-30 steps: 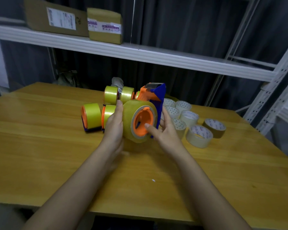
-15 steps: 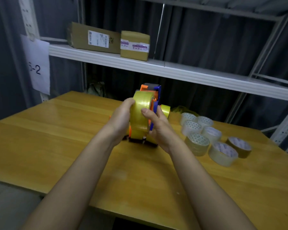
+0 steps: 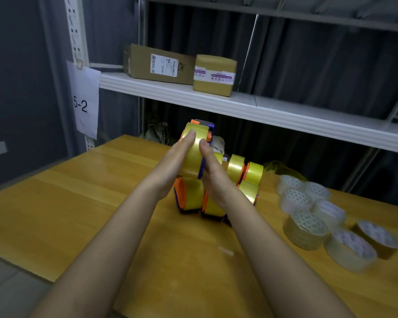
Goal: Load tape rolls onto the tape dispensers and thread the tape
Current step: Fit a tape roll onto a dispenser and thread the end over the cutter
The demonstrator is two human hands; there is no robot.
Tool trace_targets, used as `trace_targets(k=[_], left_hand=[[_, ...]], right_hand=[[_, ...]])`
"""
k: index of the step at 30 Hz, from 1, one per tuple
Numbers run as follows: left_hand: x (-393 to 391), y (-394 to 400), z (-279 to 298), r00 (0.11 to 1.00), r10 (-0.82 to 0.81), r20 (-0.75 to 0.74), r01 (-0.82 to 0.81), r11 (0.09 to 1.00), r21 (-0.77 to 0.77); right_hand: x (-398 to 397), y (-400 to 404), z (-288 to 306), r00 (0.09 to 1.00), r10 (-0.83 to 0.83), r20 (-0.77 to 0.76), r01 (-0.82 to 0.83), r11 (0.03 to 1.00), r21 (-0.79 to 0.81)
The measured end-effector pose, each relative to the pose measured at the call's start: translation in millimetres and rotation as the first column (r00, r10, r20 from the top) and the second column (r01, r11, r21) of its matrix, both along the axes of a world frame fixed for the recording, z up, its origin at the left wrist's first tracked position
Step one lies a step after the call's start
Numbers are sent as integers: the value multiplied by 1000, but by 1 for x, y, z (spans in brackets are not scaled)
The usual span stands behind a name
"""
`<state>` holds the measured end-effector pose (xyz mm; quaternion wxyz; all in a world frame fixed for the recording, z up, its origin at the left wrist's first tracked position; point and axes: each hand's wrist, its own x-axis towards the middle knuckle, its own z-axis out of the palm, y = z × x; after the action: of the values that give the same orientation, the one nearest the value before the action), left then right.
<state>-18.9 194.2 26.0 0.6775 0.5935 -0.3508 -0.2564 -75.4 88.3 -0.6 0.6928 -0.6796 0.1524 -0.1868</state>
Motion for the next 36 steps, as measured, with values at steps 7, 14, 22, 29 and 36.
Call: trace_targets(k=[7,14,22,29,36], left_hand=[[53,-31,20,970,132,-206,-124,991,50],[122,-82,-16,965,200,-169,-137,936,323],[153,-128,-47,982,178,-66,-130,887,443],[173,-150,-69,988,146,44,-144,809,570],[156,-130,-52,916,229,330,-385,732,562]], right_hand=[[26,-44,43,991,-38,-131,8,975,-224],[56,-107,39,947,-272,-173,134,819,-558],[81,-141,20,934,-309,-182,120,747,-654],[93,-156,5,930,-307,-202,93,727,-680],[61,-137,10,929,-298,-219,20,633,-774]])
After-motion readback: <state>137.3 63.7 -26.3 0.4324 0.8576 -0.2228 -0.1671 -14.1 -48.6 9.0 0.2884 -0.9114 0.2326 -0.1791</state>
